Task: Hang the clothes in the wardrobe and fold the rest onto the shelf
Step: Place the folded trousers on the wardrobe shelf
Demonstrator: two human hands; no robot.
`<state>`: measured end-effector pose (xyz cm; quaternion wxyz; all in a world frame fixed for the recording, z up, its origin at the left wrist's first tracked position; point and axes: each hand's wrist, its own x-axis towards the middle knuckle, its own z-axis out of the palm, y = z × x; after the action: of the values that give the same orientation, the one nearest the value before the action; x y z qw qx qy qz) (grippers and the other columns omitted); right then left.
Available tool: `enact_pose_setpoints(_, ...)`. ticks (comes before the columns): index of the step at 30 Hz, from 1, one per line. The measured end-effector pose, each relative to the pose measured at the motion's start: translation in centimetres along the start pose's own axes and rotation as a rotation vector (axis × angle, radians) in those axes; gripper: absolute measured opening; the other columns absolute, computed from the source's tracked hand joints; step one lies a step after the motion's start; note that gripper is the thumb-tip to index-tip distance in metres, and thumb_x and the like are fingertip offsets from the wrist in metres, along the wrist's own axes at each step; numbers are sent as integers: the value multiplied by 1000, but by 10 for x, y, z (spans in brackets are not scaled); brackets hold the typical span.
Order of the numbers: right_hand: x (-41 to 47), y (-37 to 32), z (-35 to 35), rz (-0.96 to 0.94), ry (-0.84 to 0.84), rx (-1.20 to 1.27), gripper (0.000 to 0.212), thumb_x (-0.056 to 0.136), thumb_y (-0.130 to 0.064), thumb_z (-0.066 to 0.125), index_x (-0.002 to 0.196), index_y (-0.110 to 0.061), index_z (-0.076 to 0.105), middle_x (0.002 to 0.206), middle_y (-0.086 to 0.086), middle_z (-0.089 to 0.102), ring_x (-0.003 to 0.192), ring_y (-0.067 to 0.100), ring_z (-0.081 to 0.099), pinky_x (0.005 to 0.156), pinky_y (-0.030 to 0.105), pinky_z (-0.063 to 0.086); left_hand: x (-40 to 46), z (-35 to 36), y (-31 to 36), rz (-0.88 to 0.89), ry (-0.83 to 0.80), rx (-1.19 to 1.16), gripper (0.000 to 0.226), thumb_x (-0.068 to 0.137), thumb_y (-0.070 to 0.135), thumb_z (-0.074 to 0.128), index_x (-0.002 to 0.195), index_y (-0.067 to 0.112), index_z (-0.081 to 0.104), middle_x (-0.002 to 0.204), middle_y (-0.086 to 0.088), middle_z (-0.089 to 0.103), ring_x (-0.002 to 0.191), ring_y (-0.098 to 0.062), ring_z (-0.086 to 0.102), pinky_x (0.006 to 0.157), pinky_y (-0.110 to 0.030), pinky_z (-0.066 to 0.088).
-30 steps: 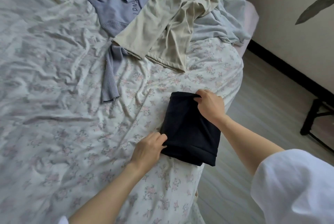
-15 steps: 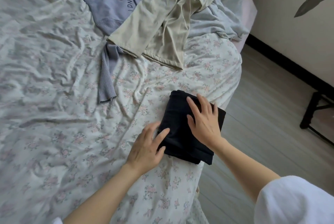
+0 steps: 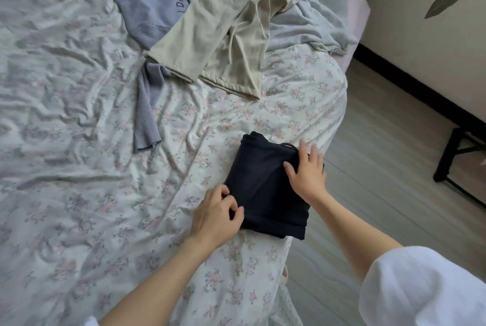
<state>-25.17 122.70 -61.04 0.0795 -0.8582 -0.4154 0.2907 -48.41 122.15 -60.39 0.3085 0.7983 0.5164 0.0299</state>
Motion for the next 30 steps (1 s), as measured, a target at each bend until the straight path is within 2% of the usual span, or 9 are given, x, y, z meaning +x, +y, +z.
enact_pose_setpoints(2,-9,6,3,135,82,242,82,91,-42,52,150,-19,0,157,13,1,144,31,2,116,48,12,20,3,10,-155,-17,-95,41,84,50,57,109,19,52,123,4,41,117,-16,40,88,-28,42)
enact_pose_setpoints(5,-28,17,17,286,7,663,91,88,-40,60,150,-17,-3,155,7,15,141,24,20,116,43,20,56,2,20,-343,-119,-355,87,73,58,65,140,20,25,139,-2,39,126,-23,42,97,-35,39)
enact_pose_setpoints(9,-43,33,24,295,-182,884,92,91,-37,57,149,-25,-13,154,-6,20,137,13,30,113,31,27,86,4,19,-400,-235,-598,85,63,43,79,133,23,34,123,8,55,114,-19,54,88,-32,47)
enact_pose_setpoints(12,-40,42,14,230,-158,817,87,90,-32,60,150,-23,-2,155,-2,20,139,16,28,115,38,26,94,0,30,-304,-219,-571,60,69,25,73,120,28,43,101,16,58,102,-16,58,71,-23,46)
enact_pose_setpoints(15,-37,40,-12,99,-23,566,94,85,-25,66,150,-18,-2,158,-1,7,145,16,8,118,36,14,95,-16,55,-149,-293,-433,63,75,25,67,130,33,38,104,13,60,93,-14,58,75,-29,49)
enact_pose_setpoints(19,-38,19,-75,-327,-10,284,113,72,-28,78,148,-22,-7,158,-4,-2,145,12,-1,118,32,10,83,-57,93,114,-282,-135,59,79,27,62,128,44,33,102,7,65,93,-20,61,76,-36,49)
enact_pose_setpoints(23,-48,-5,-147,-661,-50,49,119,66,-38,81,139,-35,-13,153,-12,-7,145,9,-4,119,33,9,63,-115,125,325,-97,138,59,84,26,59,133,47,33,111,8,64,103,-22,58,72,-30,35)
enact_pose_setpoints(26,-61,-29,-183,-792,-107,38,114,65,-40,81,138,-44,-7,153,-17,-2,144,5,-4,119,33,10,37,-164,149,421,49,277,55,82,17,57,129,42,42,104,9,64,101,-19,57,83,-32,33)
enact_pose_setpoints(30,-88,-82,-224,-1078,14,-24,99,64,-54,74,143,-21,22,154,-14,5,145,9,-1,118,32,9,-22,-230,172,513,453,587,63,56,-2,68,112,25,65,82,7,68,79,-20,64,93,-41,41)
